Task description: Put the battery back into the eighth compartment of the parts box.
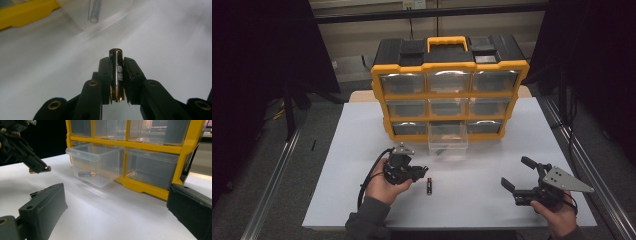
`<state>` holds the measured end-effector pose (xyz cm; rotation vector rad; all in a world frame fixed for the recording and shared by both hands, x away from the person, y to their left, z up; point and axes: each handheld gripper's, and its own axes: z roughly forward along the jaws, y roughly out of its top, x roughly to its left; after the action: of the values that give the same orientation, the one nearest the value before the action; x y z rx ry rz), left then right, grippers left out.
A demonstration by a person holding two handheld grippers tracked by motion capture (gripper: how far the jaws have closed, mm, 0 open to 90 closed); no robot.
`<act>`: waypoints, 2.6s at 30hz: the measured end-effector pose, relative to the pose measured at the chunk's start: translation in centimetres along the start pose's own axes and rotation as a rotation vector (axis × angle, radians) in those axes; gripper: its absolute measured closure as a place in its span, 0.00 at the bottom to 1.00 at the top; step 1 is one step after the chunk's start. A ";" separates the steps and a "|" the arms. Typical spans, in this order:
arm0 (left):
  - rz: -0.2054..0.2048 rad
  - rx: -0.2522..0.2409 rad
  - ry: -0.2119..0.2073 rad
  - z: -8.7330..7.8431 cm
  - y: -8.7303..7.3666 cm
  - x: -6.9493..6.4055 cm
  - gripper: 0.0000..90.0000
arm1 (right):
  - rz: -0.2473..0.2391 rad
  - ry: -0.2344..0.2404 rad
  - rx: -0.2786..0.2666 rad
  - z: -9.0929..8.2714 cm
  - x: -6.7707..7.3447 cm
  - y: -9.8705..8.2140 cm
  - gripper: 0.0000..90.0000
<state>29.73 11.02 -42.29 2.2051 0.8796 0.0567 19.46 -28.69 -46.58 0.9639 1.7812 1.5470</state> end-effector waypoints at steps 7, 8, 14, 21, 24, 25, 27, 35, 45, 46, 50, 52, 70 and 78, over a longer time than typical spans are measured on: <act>-0.005 -0.013 -0.005 -0.6 2.0 0.2 0.86 | 0.003 0.001 0.002 0.0 0.0 0.0 0.02; -0.006 -0.013 -0.011 -0.6 2.3 0.2 0.86 | 0.003 0.001 0.002 0.0 0.0 0.0 0.02; -0.003 -0.017 -0.015 -0.9 3.7 0.3 0.86 | 0.002 0.004 0.002 0.0 0.0 0.0 0.02; 0.007 -0.019 -0.021 -1.2 5.6 0.2 0.86 | 0.006 0.000 0.000 0.0 0.0 0.0 0.02; 0.003 -0.024 -0.027 -1.2 6.4 0.1 0.86 | 0.003 0.003 0.001 0.0 0.0 0.0 0.02; 0.002 -0.023 -0.027 -1.2 6.6 0.1 0.86 | 0.003 0.003 0.001 0.0 0.0 0.0 0.02; 0.005 -0.022 -0.025 -1.1 7.4 0.2 0.86 | 0.004 0.003 0.000 0.0 0.0 0.0 0.02; 0.010 -0.021 -0.014 -0.6 8.9 0.3 0.86 | 0.007 0.003 0.000 -0.1 0.0 0.0 0.02; 0.023 -0.012 0.030 0.7 10.0 1.1 0.86 | 0.006 0.008 -0.001 -0.1 0.0 0.0 0.02; 0.022 -0.008 0.039 0.8 10.1 1.2 0.86 | 0.006 0.008 -0.001 -0.1 0.0 0.0 0.02; 0.029 -0.012 0.040 1.4 10.4 1.5 0.86 | 0.007 0.009 -0.001 -0.1 0.0 0.0 0.02; 0.035 -0.008 0.050 1.6 10.5 1.6 0.86 | 0.008 0.008 -0.001 -0.1 0.0 0.0 0.02; 0.044 -0.012 0.066 3.2 11.1 2.1 0.81 | 0.002 0.017 -0.001 -0.2 -0.1 0.0 0.02; 0.065 -0.050 0.061 2.2 10.9 1.7 0.63 | 0.000 0.014 -0.002 -0.1 -0.1 0.0 0.02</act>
<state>37.99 5.38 -37.10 2.1948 0.8311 0.1762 19.42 -28.89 -46.59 0.9541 1.7885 1.5591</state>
